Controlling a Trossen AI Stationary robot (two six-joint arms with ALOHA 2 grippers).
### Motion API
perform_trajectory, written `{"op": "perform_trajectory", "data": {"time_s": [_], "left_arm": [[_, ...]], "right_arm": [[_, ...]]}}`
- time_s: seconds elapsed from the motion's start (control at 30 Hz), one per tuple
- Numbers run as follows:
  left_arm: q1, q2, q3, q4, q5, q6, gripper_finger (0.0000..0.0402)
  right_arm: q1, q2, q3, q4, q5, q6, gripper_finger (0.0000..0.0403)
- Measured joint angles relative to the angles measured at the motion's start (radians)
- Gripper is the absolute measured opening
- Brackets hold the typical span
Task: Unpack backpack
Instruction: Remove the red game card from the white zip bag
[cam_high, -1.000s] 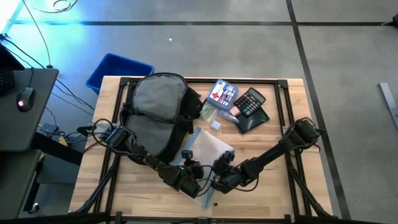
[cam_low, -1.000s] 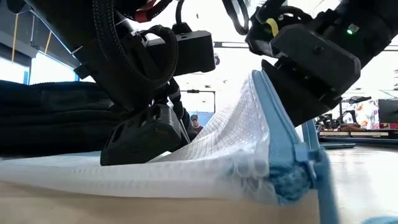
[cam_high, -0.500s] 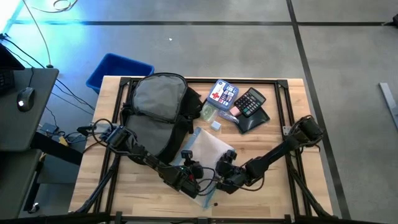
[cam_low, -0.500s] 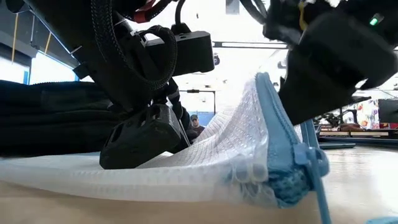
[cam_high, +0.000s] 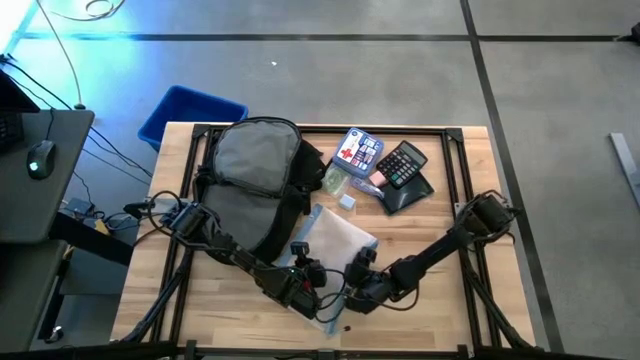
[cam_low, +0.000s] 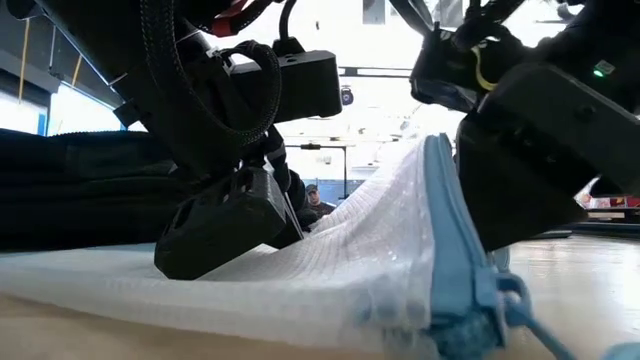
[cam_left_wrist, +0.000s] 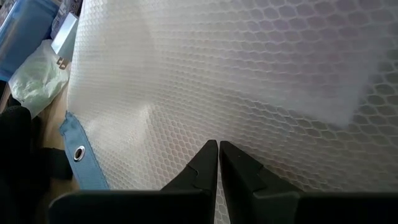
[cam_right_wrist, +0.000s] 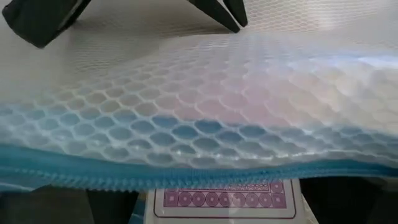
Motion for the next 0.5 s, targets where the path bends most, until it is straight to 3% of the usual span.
{"op": "perform_trajectory", "data": {"time_s": [0.1, 0.27, 0.5], "left_arm": [[0.0, 0.0, 0.0, 0.0, 0.0, 0.0, 0.0], [0.0, 0.0, 0.0, -0.009, -0.001, -0.022, 0.0], [0.0, -0.001, 0.001, -0.102, -0.003, -0.122, 0.0]], "right_arm": [[-0.005, 0.005, 0.0, -0.003, -0.01, -0.006, 0.0352], [-0.005, -0.006, 0.0, -0.014, -0.031, -0.031, 0.028], [0.047, -0.115, -0.011, -0.161, -0.079, -0.014, 0.028]]}}
